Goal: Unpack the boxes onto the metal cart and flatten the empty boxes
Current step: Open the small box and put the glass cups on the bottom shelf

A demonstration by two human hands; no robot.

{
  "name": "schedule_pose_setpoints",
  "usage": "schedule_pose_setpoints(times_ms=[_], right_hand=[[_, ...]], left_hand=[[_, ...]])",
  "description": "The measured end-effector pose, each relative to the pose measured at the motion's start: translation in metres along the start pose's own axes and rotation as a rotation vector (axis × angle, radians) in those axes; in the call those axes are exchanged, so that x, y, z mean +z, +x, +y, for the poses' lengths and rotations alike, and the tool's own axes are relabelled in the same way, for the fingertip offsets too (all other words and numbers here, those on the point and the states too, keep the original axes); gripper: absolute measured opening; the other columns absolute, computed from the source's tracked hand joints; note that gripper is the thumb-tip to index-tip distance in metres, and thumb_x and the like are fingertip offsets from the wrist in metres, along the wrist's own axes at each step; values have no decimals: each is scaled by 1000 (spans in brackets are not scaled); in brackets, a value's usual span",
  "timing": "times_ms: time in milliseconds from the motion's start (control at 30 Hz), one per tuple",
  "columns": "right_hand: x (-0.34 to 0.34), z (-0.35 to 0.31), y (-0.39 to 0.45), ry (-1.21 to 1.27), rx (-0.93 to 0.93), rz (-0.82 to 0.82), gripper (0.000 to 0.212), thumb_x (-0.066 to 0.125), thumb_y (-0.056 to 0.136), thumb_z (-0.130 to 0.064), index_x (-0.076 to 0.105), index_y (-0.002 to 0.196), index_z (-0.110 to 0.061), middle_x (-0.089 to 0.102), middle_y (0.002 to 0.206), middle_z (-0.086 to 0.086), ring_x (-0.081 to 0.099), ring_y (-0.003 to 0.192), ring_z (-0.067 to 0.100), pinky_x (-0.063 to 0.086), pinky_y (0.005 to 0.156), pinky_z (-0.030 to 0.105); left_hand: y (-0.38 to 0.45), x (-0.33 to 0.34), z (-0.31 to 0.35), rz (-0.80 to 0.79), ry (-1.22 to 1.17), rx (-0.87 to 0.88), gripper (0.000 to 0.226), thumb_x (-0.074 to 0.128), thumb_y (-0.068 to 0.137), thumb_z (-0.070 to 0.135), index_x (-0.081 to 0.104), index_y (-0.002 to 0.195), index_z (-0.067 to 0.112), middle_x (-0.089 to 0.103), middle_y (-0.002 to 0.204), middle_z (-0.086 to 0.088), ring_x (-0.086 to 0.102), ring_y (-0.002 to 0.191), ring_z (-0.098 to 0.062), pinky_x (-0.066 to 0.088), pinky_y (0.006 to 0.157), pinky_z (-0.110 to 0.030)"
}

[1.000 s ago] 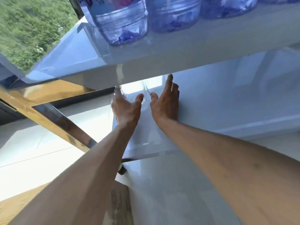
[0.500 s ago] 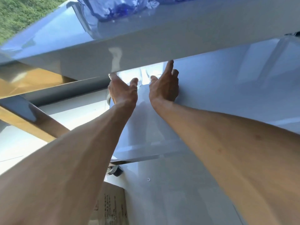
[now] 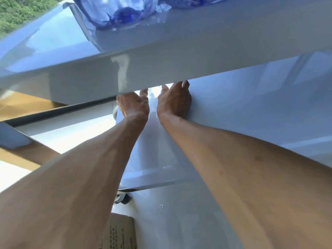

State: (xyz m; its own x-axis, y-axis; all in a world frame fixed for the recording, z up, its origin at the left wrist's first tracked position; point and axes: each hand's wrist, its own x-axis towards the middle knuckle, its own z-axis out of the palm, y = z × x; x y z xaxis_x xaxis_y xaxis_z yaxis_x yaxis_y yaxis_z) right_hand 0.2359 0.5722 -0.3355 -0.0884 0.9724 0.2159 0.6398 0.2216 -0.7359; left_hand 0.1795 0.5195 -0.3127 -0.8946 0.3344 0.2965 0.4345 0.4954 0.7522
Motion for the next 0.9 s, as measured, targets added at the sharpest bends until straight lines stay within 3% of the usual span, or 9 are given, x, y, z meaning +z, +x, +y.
schedule_pose_setpoints(times_ms=[233,400,467,567,667,733,833,900], right_hand=[[-24,6,-23,-106,-52,-25,45,49,90,-24,46,133,-11,46,131,9,47,120,27,29,107,37],[-79,28,-54,-181,-98,-147,33,50,86,-14,54,117,-3,50,126,16,53,111,35,41,92,41],[-98,27,-63,-192,-103,-204,26,50,87,-13,56,111,-3,55,118,16,58,105,35,46,84,38],[-131,8,-88,-178,-156,-403,27,51,85,-15,60,111,-13,65,108,14,62,101,34,48,81,34],[-159,-24,-122,-141,-286,-640,9,54,83,-21,63,82,-17,70,92,9,65,92,32,47,71,29],[-175,-53,-145,-114,-393,-768,20,58,83,-28,54,66,-20,70,87,6,65,90,29,43,69,27],[-193,-97,-184,-14,-469,-899,29,63,79,-33,50,57,-20,61,67,-1,61,76,25,39,65,25],[-201,-127,-207,56,-530,-989,27,63,76,-29,52,54,-20,56,56,-6,58,63,20,40,60,27]], left_hand=[[-29,-23,-4,-91,118,35,39,62,90,19,50,123,1,54,125,-20,49,119,-35,35,100,-34],[-64,-73,0,-283,311,30,25,56,88,18,59,105,-1,61,110,-23,54,109,-39,41,90,-37],[-71,-97,12,-383,287,39,25,57,86,17,62,107,4,66,106,-18,58,106,-36,47,91,-38],[-87,-151,37,-462,235,73,24,59,82,16,66,106,13,69,103,-10,63,101,-30,52,87,-39],[-104,-208,46,-500,377,166,26,60,82,29,67,106,25,72,96,-2,63,101,-21,50,89,-34],[-112,-252,44,-518,487,178,25,59,78,38,67,99,29,72,92,1,65,93,-20,52,83,-33],[-122,-318,30,-413,522,96,17,59,73,35,70,80,23,71,80,0,62,72,-20,47,65,-27],[-127,-358,11,-384,599,-12,14,58,71,24,69,78,21,70,79,-2,59,68,-19,42,60,-25]])
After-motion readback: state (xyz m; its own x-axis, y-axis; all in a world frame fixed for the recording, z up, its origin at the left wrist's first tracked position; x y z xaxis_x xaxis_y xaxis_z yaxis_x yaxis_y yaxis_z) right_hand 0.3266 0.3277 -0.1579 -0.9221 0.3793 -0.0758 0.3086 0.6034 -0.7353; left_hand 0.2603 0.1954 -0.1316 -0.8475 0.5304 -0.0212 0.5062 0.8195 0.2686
